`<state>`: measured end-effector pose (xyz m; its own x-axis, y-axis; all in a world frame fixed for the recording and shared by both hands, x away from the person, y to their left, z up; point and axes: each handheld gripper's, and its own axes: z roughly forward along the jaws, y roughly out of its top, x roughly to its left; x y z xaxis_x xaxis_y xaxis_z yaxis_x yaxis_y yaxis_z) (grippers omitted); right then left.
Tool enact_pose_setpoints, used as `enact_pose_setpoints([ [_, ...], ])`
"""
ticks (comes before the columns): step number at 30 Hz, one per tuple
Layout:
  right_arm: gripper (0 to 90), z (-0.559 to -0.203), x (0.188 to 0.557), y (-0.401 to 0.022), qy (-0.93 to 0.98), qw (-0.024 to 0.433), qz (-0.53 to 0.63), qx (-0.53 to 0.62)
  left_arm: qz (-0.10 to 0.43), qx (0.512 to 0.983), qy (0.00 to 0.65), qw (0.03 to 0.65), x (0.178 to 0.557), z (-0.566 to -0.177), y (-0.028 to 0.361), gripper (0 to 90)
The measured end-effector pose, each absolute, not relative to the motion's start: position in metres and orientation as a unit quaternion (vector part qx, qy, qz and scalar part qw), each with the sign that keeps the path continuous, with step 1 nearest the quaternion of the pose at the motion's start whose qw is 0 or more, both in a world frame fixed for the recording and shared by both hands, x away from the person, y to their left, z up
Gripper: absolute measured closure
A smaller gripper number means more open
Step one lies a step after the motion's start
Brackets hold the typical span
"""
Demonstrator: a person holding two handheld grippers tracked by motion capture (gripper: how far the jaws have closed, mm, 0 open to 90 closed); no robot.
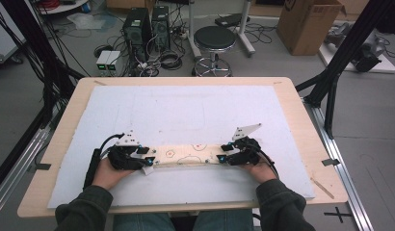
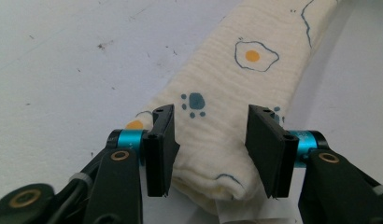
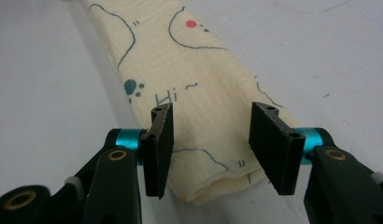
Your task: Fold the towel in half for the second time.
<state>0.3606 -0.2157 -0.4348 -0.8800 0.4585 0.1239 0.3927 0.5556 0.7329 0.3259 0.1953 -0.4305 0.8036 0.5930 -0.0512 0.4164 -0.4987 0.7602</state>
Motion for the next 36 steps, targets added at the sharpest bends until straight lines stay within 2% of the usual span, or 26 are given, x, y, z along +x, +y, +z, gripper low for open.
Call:
enact_pose_setpoints([
  [13, 46.0, -0.438, 0.352, -0.218, 0.889, 0.07, 0.392, 0.224, 0.116, 0.869, 0.283, 0.389, 0.323, -0.434, 0.194, 48.9],
  [17, 46.0, -0.439, 0.35, -0.216, 0.896, 0.09, 0.382, 0.207, 0.125, 0.865, 0.281, 0.396, 0.32, -0.437, 0.195, 49.1],
  [23, 45.9, -0.441, 0.349, -0.217, 0.892, 0.096, 0.391, 0.205, 0.132, 0.857, 0.283, 0.411, 0.317, -0.441, 0.198, 50.2],
  [29, 45.0, -0.442, 0.35, -0.22, 0.886, 0.087, 0.403, 0.212, 0.125, 0.852, 0.293, 0.415, 0.318, -0.437, 0.199, 49.3],
  [32, 41.1, -0.439, 0.351, -0.222, 0.877, 0.064, 0.421, 0.221, 0.109, 0.836, 0.301, 0.445, 0.318, -0.427, 0.204, 47.1],
  [36, 39.6, -0.428, 0.354, -0.225, 0.865, 0.056, 0.445, 0.226, 0.118, 0.815, 0.314, 0.473, 0.322, -0.417, 0.211, 45.6],
])
